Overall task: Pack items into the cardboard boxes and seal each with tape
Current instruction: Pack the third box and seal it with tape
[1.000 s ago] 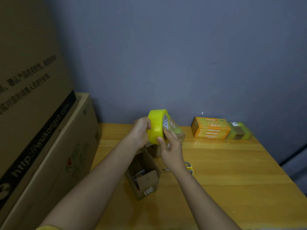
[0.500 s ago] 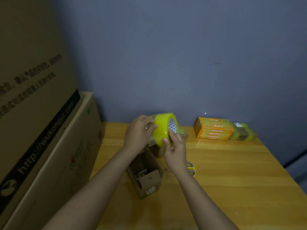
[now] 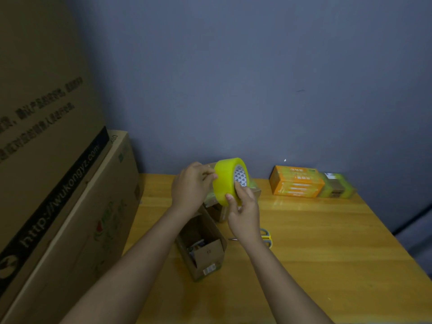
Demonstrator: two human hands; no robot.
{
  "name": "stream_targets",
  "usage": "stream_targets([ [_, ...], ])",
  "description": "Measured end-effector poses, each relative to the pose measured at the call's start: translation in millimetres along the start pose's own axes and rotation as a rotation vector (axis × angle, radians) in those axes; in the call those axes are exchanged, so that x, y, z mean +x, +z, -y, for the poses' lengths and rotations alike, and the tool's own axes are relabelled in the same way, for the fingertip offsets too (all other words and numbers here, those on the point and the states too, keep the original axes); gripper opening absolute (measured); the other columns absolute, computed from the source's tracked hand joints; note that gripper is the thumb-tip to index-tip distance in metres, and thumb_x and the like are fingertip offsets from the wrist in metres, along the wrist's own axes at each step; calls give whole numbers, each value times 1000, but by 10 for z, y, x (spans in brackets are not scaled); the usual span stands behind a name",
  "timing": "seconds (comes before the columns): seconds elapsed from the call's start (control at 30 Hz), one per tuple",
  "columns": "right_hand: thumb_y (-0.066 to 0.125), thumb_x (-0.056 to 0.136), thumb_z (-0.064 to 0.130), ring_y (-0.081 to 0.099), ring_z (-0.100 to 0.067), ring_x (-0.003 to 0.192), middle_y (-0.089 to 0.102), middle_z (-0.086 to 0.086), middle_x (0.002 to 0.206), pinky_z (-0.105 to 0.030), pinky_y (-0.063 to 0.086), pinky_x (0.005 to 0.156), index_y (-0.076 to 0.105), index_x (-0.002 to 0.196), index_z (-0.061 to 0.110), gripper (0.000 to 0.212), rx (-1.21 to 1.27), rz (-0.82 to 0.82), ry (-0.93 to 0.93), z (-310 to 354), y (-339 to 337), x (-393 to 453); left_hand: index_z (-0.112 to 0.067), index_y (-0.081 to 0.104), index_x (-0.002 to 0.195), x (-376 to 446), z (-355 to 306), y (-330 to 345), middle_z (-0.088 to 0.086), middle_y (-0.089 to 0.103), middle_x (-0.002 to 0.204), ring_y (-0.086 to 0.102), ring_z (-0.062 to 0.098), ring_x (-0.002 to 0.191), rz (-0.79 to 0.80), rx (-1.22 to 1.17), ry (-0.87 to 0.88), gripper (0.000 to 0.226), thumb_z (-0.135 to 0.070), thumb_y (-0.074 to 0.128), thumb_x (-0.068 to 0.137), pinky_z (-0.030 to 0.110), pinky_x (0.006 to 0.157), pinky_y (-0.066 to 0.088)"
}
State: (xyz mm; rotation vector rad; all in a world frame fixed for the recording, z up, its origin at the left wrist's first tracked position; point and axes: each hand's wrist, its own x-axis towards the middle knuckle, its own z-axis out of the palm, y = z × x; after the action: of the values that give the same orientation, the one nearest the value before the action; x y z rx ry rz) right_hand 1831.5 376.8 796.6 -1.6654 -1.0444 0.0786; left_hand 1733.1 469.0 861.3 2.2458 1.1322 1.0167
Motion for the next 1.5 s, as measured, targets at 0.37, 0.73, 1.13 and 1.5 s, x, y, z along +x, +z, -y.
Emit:
stream_targets([
  [0.37, 49, 90, 32, 55, -27, 106, 58, -6, 107, -44, 47, 92, 55, 133, 3, 52, -55, 36, -2, 42, -8, -21, -14, 68, 96, -17, 30, 4, 5, 65, 101, 61, 24, 95, -1, 99, 75, 16, -24, 56, 94, 32, 70, 40],
  [0.73, 37, 97, 35, 47, -28, 87, 53, -12, 90, -34, 38, 74, 56, 126, -1, 49, -381, 160, -278, -68, -144, -31, -10, 45, 70, 29, 172, 56, 7, 45, 67, 42, 17, 61, 470, -73, -64, 26, -15, 45, 95, 32, 58, 34],
  [1.13, 58, 92, 43, 62, -2, 87, 63, 15, 101, -26, 50, 70, 51, 127, 20, 43, 130, 382, 156, 3, -355, -198, -11, 51, 85, 56, 136, 217, 3, 56, 87, 52, 18, 86, 501, -122, -193, 19, -21, 47, 100, 28, 64, 32],
  [1.5, 59, 91, 47, 50, -20, 68, 52, 0, 73, -39, 39, 59, 51, 93, 18, 30, -388, 465, -38, 45, -586, -63, -12, 43, 88, -200, -97, 431, 8, 54, 96, 51, 17, 86, 223, 19, 73, 13, -1, 46, 92, 31, 64, 35],
])
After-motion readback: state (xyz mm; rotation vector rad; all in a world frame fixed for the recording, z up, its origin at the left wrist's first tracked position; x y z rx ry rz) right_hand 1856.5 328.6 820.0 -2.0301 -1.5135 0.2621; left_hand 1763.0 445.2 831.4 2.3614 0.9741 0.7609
